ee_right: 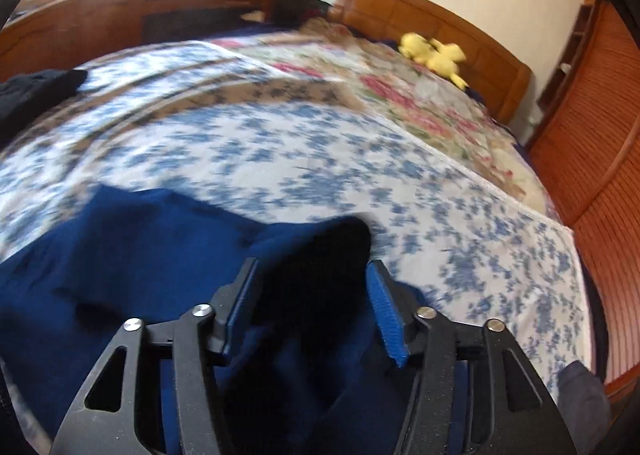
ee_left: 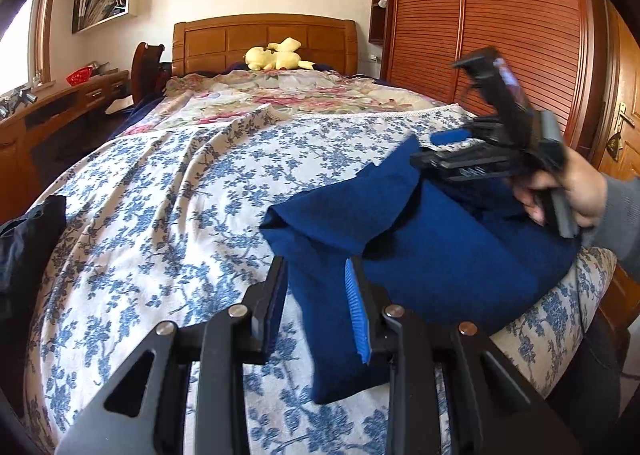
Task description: Fold large clothes
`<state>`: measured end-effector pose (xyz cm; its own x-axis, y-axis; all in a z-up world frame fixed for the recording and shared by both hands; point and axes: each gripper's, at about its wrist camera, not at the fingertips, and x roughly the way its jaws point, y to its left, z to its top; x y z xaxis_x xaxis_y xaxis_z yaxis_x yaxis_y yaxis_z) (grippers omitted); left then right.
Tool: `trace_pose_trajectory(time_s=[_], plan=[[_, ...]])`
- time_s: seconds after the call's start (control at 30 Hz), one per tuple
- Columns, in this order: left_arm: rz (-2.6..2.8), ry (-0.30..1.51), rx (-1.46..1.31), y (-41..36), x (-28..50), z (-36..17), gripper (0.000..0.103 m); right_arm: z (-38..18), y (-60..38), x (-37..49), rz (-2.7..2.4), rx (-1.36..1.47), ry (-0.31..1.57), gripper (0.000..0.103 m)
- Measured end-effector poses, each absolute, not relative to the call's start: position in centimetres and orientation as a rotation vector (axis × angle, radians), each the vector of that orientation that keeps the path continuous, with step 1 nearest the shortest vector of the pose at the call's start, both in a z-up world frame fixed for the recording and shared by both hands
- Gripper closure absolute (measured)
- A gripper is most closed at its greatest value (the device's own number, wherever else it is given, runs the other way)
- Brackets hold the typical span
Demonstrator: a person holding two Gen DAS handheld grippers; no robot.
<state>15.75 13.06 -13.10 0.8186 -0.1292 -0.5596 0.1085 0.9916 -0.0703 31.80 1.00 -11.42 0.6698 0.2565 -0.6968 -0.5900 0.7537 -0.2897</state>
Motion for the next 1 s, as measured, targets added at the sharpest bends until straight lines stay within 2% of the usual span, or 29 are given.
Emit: trace_pose_trajectory(time_s=[0.23,0.57,0.87,1.0], plan=[[-0.094,0.589,-0.047,14.6,15.2,-12.9,0.075,-12.4,4.6,26.5,0.707,-0.531,0.714,0.042],[-0.057,0.595,-0.058,16.8,14.8,-13.3,0.075,-16.9,10.4,25.6,0.845,-0.596,0.860,0.042],[-0.050,0.590,-0.058,17.3,14.8,-13.3,0.075,-16.0,10.1,25.5,0.892,-0.514,0.892,0.042],[-0.043,0.587,-0.060,17.4,14.8,-13.3,0.075,-16.3,11.2,24.3,0.922,-0.562,0.878,0.042]])
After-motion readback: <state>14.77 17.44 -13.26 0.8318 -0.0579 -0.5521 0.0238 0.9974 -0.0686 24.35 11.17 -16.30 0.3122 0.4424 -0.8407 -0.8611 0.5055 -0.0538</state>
